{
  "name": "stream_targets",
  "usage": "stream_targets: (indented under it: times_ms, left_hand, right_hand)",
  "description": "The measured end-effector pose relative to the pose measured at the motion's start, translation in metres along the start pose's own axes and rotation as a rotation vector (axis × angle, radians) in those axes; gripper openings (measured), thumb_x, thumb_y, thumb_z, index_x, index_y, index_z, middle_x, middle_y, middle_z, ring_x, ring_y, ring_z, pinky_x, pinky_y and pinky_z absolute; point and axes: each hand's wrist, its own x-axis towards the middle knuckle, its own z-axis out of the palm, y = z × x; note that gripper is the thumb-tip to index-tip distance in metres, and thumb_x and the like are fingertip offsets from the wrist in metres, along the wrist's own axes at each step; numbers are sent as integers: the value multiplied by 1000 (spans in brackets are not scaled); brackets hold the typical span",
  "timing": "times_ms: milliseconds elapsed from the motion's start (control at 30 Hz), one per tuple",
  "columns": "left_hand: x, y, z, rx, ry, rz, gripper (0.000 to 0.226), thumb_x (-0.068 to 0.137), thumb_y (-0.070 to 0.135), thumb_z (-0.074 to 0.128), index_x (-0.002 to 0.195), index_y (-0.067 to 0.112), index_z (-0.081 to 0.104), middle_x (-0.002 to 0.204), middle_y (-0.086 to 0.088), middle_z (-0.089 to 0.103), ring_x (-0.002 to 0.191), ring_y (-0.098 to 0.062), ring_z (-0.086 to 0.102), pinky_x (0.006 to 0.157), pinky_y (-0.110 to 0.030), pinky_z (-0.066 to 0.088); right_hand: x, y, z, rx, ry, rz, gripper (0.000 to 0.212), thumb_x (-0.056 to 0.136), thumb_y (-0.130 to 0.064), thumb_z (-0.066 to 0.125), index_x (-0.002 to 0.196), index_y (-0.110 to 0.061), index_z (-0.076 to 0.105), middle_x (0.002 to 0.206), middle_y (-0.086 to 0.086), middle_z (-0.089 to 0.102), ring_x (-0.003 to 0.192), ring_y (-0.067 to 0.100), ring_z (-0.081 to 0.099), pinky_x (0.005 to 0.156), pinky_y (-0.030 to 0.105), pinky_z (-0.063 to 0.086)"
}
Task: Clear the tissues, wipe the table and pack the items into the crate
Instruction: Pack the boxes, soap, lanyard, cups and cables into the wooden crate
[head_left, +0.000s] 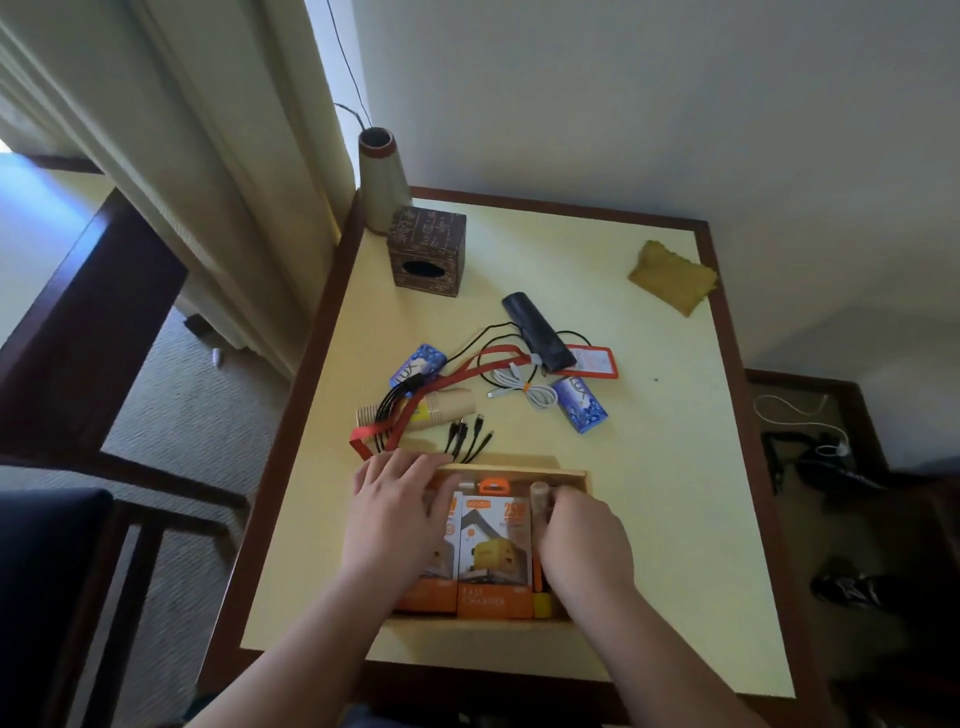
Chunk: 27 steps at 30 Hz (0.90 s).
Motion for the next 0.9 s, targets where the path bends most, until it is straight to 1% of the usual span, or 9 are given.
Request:
stream_targets:
  times_ms: [67,167,233,367,500,600,667,767,900]
  left_hand:
    - [0,-1,0,8,-11,3,26,101,48,61,120,32,69,117,13,66,115,-20,54,108,-42,39]
    - [0,-3,1,8,-10,19,26,101,47,59,120,32,69,115,12,66,114,-20,54,107,-43,40]
    - [0,-4,1,7,-4,31,26,102,47,59,120,31,69,115,11,66,113,-21,54,108,-43,40]
    - [1,-6,1,14,-20,26,28,103,48,55,121,31,68,116,10,65,114,-21,54,109,-43,39]
    - [2,-7,2,8,-26,31,30,103,49,53,123,32,68,116,9,65,114,-21,54,109,-43,39]
    - [1,-8,2,11,-35,29,30,103,49,53,123,32,68,116,9,66,114,-22,55,109,-44,40]
    - [1,-7,1,7,-29,28,30,103,49,53,123,32,69,115,10,66,114,-21,55,109,-44,40]
    - [1,-6,-1,0,-22,26,30,103,48,54,122,31,70,114,11,66,113,-20,56,109,-43,39]
    - [1,-5,-2,3,-33,20,31,104,49,52,124,33,69,116,12,66,115,-18,55,111,-42,38]
  right_hand:
    - [4,-3,3,-49,4,47,16,101,-28,52,102,-22,67,99,-1,71,90,24,68,69,33,51]
    - [8,-10,2,-82,8,94,14,99,-20,53,102,-20,67,100,1,70,89,26,67,67,32,46]
    - [11,-15,1,-87,1,111,14,99,-19,54,104,-19,68,101,2,70,90,25,67,68,33,48]
    - [13,-11,-8,-74,-25,105,15,96,-17,57,106,-18,69,98,2,71,88,26,68,74,36,58]
    - [7,2,-23,-69,-21,-39,28,95,-11,52,114,-24,68,104,1,73,91,26,67,73,33,55]
    - [5,6,-23,-164,-93,-183,43,92,-7,49,124,-31,65,114,-3,72,100,24,68,79,36,58]
    - [5,6,-21,-254,-139,-246,43,91,-6,51,125,-29,64,117,-2,70,103,24,67,82,38,59]
    - [7,3,-21,-349,-208,-303,42,92,-5,53,129,-25,61,120,0,67,106,25,66,82,35,56]
    - [12,0,-21,-392,-276,-314,49,89,-3,53,131,-27,64,116,-2,68,101,23,66,79,35,57]
